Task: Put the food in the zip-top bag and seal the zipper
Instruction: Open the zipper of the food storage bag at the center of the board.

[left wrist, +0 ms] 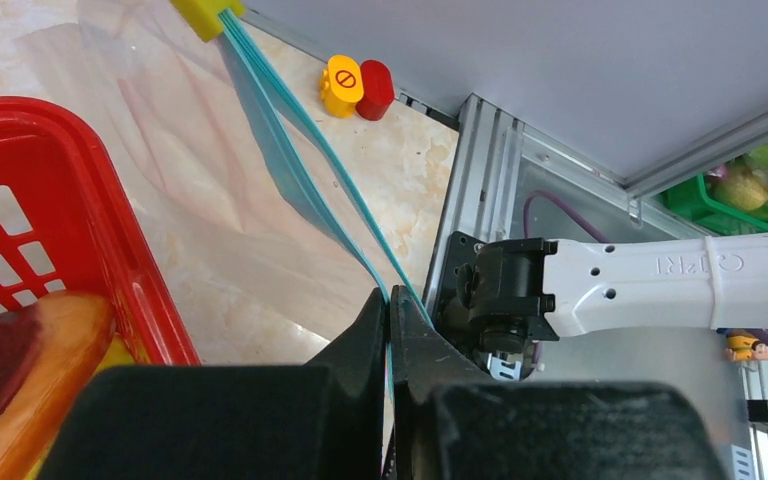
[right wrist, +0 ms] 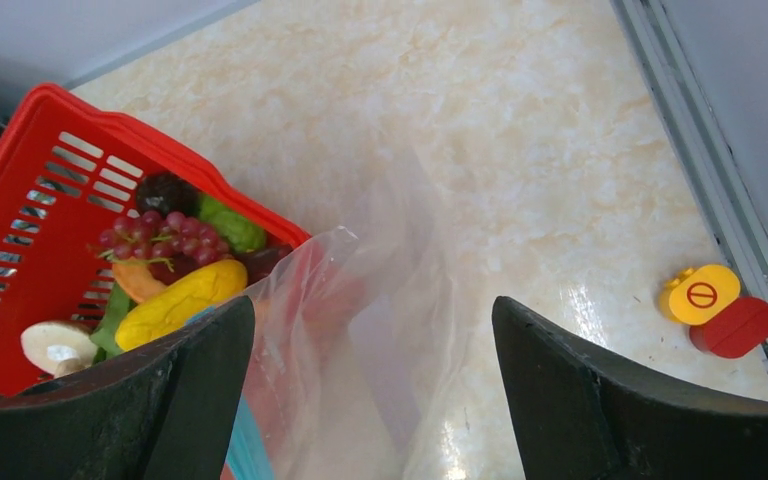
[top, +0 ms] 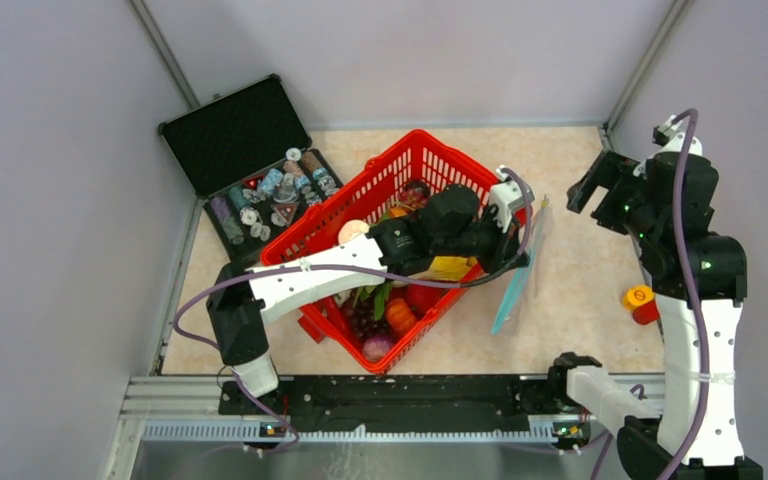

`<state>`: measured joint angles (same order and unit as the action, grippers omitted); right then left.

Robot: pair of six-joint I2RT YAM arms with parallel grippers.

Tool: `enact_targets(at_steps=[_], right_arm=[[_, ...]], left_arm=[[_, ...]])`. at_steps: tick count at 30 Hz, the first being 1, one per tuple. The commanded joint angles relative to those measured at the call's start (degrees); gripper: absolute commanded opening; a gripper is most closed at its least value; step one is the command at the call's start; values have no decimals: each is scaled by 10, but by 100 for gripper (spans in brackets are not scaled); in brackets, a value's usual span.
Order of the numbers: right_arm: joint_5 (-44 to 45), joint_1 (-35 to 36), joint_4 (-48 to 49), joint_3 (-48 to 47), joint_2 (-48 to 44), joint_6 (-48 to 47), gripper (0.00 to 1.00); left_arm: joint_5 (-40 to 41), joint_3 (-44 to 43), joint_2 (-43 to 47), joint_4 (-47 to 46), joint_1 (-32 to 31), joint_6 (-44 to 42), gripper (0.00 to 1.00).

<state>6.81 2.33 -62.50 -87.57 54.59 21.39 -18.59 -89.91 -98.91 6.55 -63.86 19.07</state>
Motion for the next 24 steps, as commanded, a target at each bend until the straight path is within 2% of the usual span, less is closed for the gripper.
enact_targets(at_steps=[1, 3, 5, 12, 17, 20, 24], right_arm=[[-17, -4, 7, -39, 0, -5, 87], [-46, -4, 16, -21, -15, 3, 87], [-111, -4, 47, 29, -48, 16, 85], [-275, -4, 89, 165, -137, 47, 66], [-280, -4, 104, 206, -164, 59, 65], [-284, -3, 101, 204, -145, 55, 58], [-242, -3, 89, 190, -136, 47, 53]], left_arm=[[-2, -26, 1, -15, 4, 23, 0], [1, -27, 0, -15, 6, 30, 0], [3, -26, 0, -18, 9, 37, 0], [-5, -26, -4, -33, 13, 56, 0], [-6, -28, -8, -36, 13, 61, 0], [-7, -29, -10, -35, 14, 63, 0], [-5, -27, -9, -36, 13, 62, 0]])
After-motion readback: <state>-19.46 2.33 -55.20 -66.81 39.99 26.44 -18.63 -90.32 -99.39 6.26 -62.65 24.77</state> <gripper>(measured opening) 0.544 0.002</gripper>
